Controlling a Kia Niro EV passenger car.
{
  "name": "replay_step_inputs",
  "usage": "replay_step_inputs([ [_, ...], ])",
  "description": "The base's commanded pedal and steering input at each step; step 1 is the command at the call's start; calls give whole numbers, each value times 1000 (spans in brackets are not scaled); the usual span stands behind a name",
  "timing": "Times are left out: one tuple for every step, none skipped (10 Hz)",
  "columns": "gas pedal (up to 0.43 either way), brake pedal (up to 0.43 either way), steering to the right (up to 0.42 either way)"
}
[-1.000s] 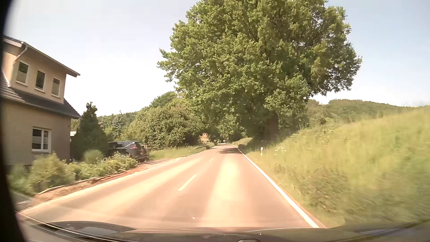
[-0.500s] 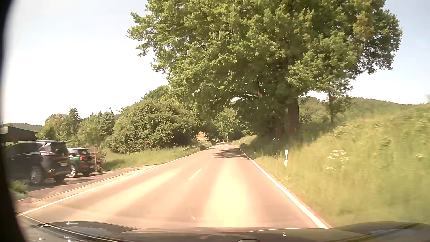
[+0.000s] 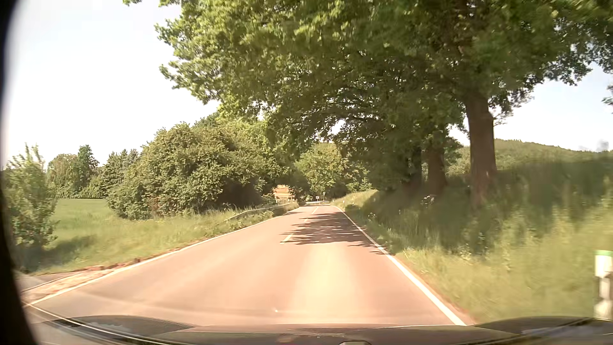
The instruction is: Follow the waypoints while adhering to traffic rules and regulations
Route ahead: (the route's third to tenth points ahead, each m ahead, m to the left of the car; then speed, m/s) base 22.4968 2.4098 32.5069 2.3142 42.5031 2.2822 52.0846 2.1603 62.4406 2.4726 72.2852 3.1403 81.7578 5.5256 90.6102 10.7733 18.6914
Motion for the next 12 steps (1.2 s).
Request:
replay_step_inputs([
  [0,0,0],
  [0,0,0],
  [47,0,0],
  [67,0,0],
  [67,0,0],
  [79,0,0],
  [87,0,0],
  [98,0,0],
  [98,0,0],
  [118,0,0],
  [130,0,0],
  [130,0,0],
])
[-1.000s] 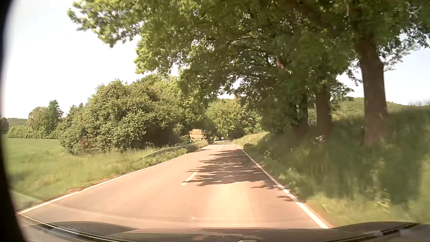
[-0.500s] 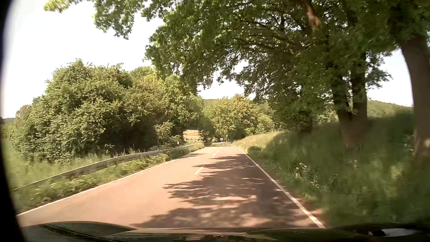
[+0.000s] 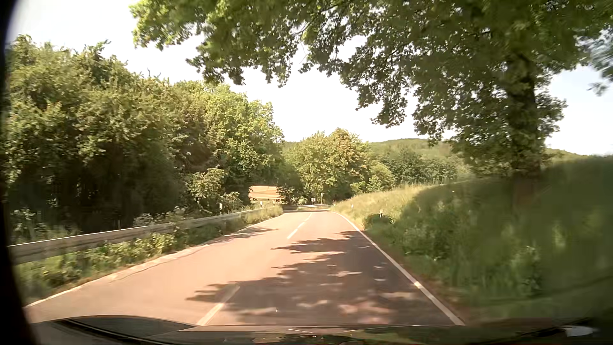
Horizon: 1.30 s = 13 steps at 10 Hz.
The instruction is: Follow the waypoints while adhering to traffic rules and regulations
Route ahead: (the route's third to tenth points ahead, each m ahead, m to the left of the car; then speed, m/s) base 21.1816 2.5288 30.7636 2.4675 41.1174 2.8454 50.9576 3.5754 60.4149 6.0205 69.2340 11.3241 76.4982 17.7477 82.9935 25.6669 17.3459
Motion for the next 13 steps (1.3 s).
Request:
replay_step_inputs([
  [130,0,0],
  [130,0,0],
  [130,0,0],
  [130,0,0],
  [130,0,0],
  [110,0,0],
  [67,0,0],
  [0,0,0],
  [0,0,0],
  [0,0,-1],
  [0,0,-1],
  [0,0,-2],
  [0,0,-3],
])
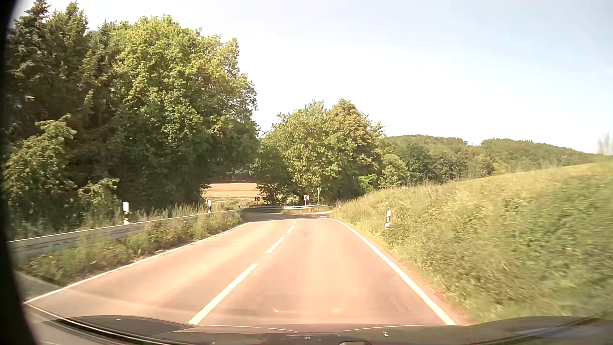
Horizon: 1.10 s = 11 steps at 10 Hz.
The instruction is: Follow the waypoints while adhering to traffic rules and regulations
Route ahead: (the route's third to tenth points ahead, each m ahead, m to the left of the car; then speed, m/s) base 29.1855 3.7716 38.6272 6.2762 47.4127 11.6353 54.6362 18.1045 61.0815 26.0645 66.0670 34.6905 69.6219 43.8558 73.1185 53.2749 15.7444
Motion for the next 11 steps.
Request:
replay_step_inputs([
  [0,0,-3],
  [0,0,-3],
  [0,0,-4],
  [0,0,-4],
  [0,0,-5],
  [0,0,-5],
  [20,0,-9],
  [39,0,-15],
  [67,0,-22],
  [67,0,-29],
  [67,0,-36],
])
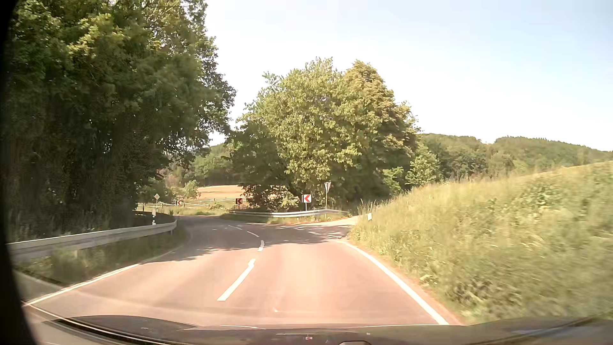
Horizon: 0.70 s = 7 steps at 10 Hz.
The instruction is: Follow the waypoints while adhering to traffic rules and regulations
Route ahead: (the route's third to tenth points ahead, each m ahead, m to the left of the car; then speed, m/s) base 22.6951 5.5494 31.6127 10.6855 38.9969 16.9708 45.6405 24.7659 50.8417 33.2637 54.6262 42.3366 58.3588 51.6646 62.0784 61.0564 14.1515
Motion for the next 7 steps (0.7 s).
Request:
replay_step_inputs([
  [67,0,-41],
  [67,0,-44],
  [79,0,-46],
  [98,0,-55],
  [110,0,-66],
  [110,0,-82],
  [130,0,-90],
])
